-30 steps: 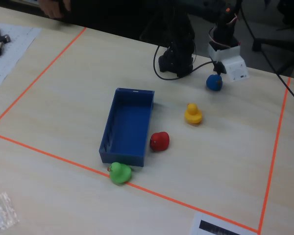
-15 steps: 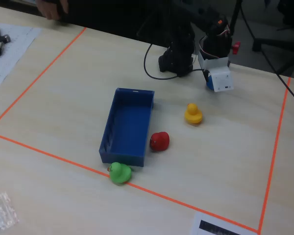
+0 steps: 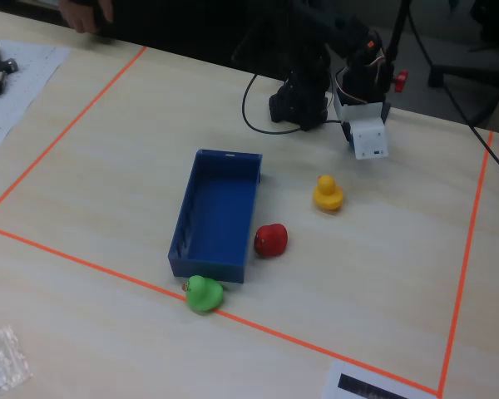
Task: Grasp blue duck and put it into box.
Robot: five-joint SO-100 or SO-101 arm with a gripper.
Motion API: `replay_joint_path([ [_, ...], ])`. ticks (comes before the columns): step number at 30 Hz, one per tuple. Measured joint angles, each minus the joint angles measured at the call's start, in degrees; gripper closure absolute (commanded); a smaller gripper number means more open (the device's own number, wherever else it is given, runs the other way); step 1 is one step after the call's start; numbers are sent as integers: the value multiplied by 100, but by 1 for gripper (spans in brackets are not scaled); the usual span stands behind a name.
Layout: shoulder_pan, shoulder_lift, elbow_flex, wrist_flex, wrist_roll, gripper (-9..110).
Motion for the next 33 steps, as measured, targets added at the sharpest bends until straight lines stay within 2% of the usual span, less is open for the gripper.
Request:
replay_joint_path([
  [4, 193, 18, 123, -79, -44, 101],
  [10, 580, 264, 246, -53, -237, 101],
  [17, 1521, 1151, 79, 870, -765, 101],
  [21, 2628, 2083, -668, 1424, -1564, 101],
  [25, 4219, 2417, -1714, 1099, -2593, 101],
  [29, 5774, 1837, -2672, 237, -3287, 101],
  [33, 6829, 562, -3990, -88, -3322, 101],
])
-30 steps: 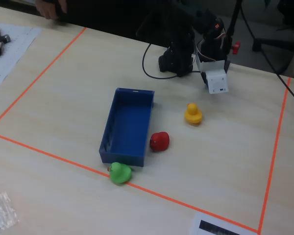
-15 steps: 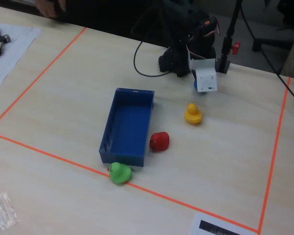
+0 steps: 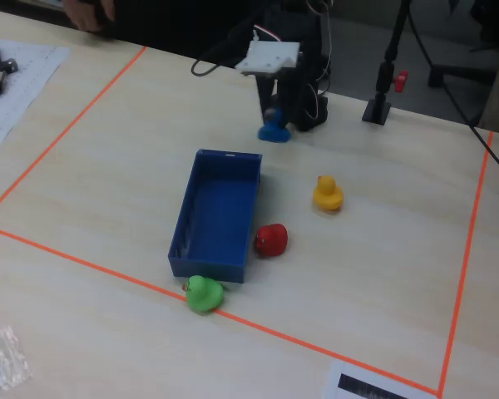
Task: Grasp blue duck and put it into box.
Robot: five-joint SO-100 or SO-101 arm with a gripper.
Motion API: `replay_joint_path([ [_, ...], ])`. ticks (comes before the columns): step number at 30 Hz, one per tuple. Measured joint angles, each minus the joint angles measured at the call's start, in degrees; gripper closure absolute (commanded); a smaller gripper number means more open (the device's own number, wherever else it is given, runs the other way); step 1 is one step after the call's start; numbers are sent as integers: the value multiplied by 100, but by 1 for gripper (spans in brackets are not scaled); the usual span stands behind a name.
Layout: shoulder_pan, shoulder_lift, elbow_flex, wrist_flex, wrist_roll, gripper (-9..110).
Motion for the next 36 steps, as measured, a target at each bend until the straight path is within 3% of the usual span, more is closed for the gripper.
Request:
replay_joint_path([
  [10, 782, -3463, -2979, -536, -44, 101],
  [21, 976, -4957, -2962, -1239, -264, 101],
  [29, 1081, -4966, -1529, -2452, -809, 101],
  [36, 1187, -4966, -958, -2689, -1028, 101],
])
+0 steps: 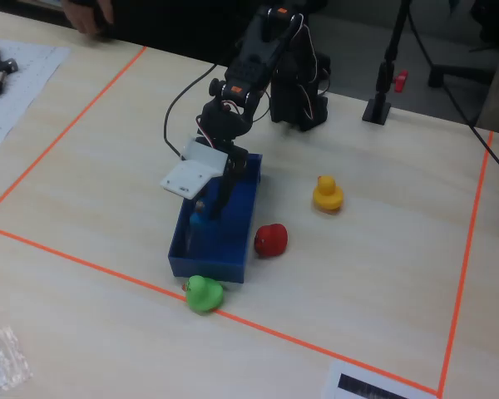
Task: Grasp blue duck and put it into box.
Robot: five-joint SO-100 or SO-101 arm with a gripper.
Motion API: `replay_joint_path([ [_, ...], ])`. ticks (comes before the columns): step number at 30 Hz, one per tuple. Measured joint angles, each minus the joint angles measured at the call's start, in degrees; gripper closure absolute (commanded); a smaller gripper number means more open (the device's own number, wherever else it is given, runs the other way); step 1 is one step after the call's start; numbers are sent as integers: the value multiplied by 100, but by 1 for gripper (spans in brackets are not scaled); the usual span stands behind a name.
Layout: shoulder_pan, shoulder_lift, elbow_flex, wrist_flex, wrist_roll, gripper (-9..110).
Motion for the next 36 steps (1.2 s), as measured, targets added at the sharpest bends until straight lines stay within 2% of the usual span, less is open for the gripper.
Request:
replay_joint_path([
  [9, 18, 0, 202, 360, -352, 78],
  [14, 9, -62, 79, 1072, -387, 75],
  [19, 9, -105, -229, 1362, -290, 77],
  [22, 62, -105, -545, 1362, -97, 82],
  [23, 88, -105, -686, 1354, 0, 86],
  [25, 176, -105, -1028, 1345, 264, 101],
  [31, 387, 272, -2355, 1327, 1354, 101],
  [36, 158, 1433, -2092, 2004, 1046, 101],
])
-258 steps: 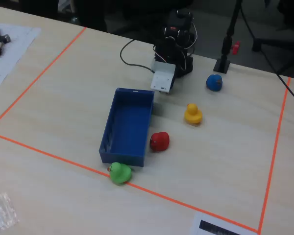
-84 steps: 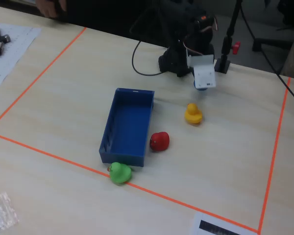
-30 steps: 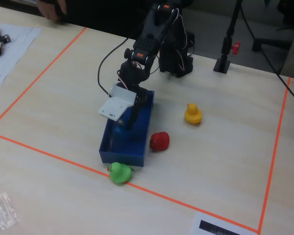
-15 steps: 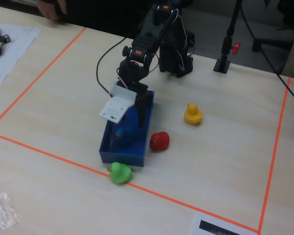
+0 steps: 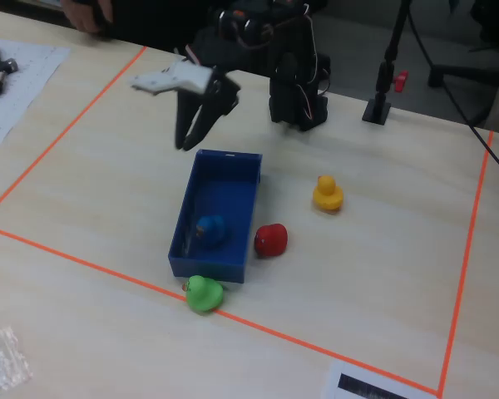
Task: Grasp blue duck and put it into box.
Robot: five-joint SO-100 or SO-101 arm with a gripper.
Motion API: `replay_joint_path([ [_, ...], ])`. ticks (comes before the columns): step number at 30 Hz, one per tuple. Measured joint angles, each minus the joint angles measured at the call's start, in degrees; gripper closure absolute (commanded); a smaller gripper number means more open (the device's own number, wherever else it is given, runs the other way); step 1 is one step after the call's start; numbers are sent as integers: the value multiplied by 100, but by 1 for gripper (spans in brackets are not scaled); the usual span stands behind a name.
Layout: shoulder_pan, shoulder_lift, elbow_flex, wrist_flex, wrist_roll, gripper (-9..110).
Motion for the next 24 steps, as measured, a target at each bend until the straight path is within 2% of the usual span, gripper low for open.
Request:
replay_joint_path([
  [4, -448, 1608, 1907, 606, -571, 101],
  [10, -1125, 4526, 5291, 1644, -817, 101],
  [16, -756, 7330, 8191, 1819, -1547, 101],
  [24, -580, 8710, 9554, 1986, -1731, 101],
])
